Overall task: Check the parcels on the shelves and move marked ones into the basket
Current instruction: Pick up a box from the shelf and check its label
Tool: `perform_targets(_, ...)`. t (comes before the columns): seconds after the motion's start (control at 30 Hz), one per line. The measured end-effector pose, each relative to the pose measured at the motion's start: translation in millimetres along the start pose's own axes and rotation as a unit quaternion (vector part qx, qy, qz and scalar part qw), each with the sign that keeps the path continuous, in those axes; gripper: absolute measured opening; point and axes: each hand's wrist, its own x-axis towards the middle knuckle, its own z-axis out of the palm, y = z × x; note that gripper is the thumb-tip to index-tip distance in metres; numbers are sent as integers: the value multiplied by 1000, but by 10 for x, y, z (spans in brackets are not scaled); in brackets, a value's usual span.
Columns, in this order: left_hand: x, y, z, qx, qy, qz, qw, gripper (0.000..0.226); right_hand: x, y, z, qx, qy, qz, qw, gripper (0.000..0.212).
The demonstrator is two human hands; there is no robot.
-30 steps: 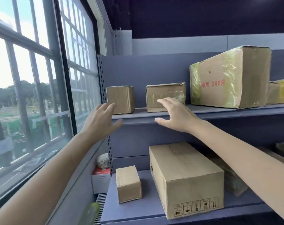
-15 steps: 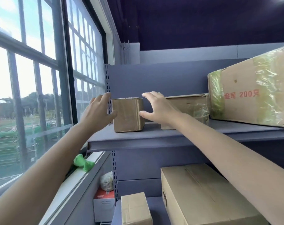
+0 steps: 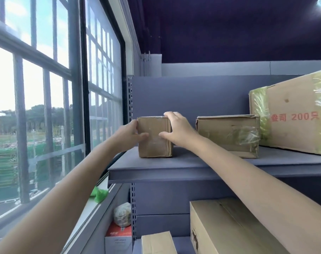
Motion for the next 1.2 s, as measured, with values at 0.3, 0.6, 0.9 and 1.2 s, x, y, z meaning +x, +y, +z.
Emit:
perform_targets(0.3, -651, 377, -23, -109, 131, 145, 975, 27, -626, -143, -325, 123, 154, -27, 980, 55)
perform_targets(0.6, -1158, 588, 279, -127, 226, 283, 923, 54, -1342, -179, -622, 303, 224, -16, 926, 40)
perform_targets(0.9, -1348, 661, 537, 8, 233, 408, 883, 44, -1639, -102, -603, 371, 182, 104, 905, 59)
perform_targets(1.2, -1491, 677, 626, -160, 237, 258, 923, 34, -1737, -120, -809, 361, 36, 160, 918, 78)
